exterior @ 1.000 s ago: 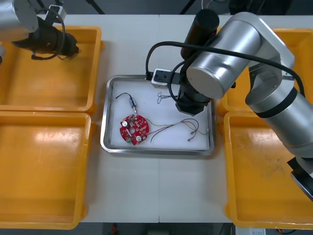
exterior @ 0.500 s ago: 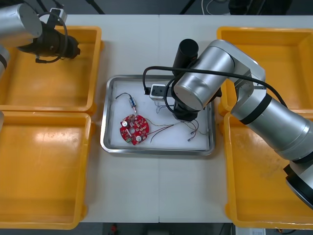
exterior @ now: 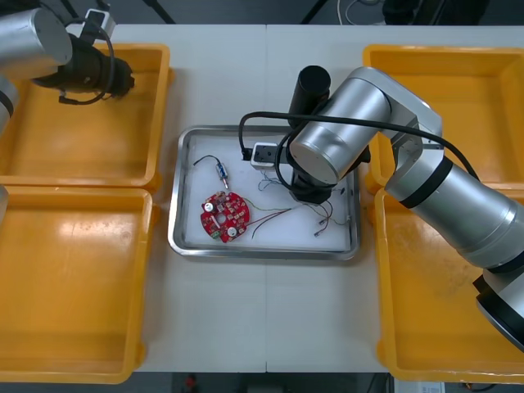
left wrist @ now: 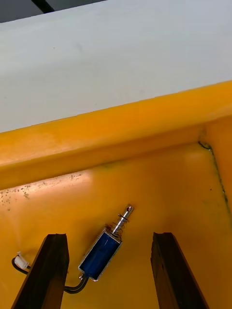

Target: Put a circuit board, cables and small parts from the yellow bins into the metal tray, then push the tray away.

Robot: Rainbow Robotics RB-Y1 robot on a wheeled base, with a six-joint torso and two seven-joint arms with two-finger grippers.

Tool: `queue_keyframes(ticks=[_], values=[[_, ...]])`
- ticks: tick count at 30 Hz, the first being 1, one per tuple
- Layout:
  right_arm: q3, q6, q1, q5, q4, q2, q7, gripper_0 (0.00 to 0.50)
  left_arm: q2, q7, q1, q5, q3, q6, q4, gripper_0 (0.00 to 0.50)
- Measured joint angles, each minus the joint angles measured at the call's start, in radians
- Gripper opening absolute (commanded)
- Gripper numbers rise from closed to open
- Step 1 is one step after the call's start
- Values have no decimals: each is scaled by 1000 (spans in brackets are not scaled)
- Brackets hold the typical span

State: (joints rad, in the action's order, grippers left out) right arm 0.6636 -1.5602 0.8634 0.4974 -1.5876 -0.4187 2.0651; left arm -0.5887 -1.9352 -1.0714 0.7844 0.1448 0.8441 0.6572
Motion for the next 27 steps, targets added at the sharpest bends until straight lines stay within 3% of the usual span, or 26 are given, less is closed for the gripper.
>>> queue_keyframes(ticks=[10,15,22,27], values=[[-102,-216,-1,28,-132,0,-1,500,1,-50,22,-6,0,-10,0,500],[-195,-345,-2,37,-228,1,-12,500,4,-50,38,-7,13,-83,0,500],[-331,-354,-11,39,-315,1,-36,500,4,-49,52,-6,41,-91,0,500],[-451,-356,-51,40,-376,1,-124,500,5,-49,55,-6,41,-91,0,500]])
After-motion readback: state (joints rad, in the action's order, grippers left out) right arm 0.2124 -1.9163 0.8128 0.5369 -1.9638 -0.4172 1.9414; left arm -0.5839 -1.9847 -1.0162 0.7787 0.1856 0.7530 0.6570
